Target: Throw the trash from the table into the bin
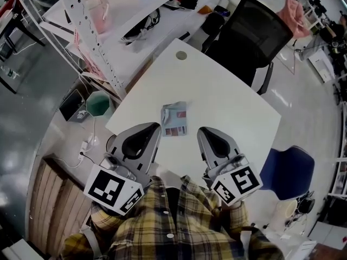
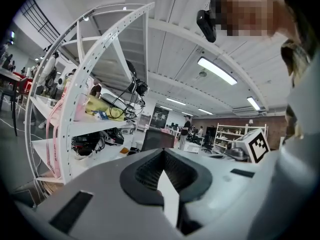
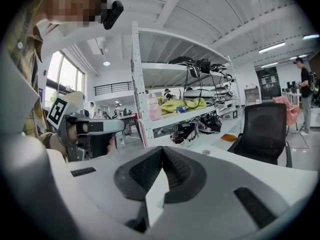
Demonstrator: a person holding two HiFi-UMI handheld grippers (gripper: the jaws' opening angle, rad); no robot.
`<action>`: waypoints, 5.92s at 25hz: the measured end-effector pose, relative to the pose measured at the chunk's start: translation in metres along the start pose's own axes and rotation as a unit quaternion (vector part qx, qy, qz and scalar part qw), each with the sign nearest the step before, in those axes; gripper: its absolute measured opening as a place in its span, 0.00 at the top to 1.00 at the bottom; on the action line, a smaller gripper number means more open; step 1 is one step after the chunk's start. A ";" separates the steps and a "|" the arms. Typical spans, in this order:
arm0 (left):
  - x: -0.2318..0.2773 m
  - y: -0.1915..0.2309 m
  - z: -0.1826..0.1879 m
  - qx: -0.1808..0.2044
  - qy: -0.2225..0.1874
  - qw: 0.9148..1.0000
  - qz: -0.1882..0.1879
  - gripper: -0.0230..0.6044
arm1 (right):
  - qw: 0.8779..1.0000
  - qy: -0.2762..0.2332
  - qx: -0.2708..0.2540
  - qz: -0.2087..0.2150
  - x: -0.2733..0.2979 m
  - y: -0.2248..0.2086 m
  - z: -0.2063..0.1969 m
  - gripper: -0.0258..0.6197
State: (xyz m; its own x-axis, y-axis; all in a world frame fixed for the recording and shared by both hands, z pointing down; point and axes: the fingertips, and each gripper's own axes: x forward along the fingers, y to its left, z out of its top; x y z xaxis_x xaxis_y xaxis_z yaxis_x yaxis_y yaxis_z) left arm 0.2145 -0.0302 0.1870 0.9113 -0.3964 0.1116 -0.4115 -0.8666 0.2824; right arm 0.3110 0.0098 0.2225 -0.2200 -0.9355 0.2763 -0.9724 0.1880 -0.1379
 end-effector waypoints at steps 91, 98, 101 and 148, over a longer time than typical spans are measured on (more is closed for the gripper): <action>-0.004 0.016 -0.034 -0.044 0.038 0.997 0.058 0.95 | 0.979 0.143 0.103 0.100 0.083 -0.072 -0.125 0.96; -0.014 0.003 -0.047 -0.056 0.041 0.995 0.074 0.95 | 0.974 0.144 0.083 0.152 0.066 -0.040 -0.116 0.96; -0.024 0.008 -0.043 -0.060 0.033 0.993 0.094 0.95 | 0.972 0.145 0.075 0.168 0.066 -0.028 -0.113 0.96; -0.334 0.310 -0.186 -0.183 0.058 0.966 0.175 0.95 | 0.943 0.279 0.119 0.135 0.307 0.311 -0.335 0.96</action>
State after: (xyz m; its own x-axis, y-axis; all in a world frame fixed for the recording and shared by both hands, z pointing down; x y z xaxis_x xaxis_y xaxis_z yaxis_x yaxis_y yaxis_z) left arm -0.2150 -0.1102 0.4144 0.7221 -0.5900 0.3612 -0.6805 -0.5120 0.5242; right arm -0.0854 -0.1189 0.5831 -0.5289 -0.5470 0.6489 -0.8444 0.2624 -0.4671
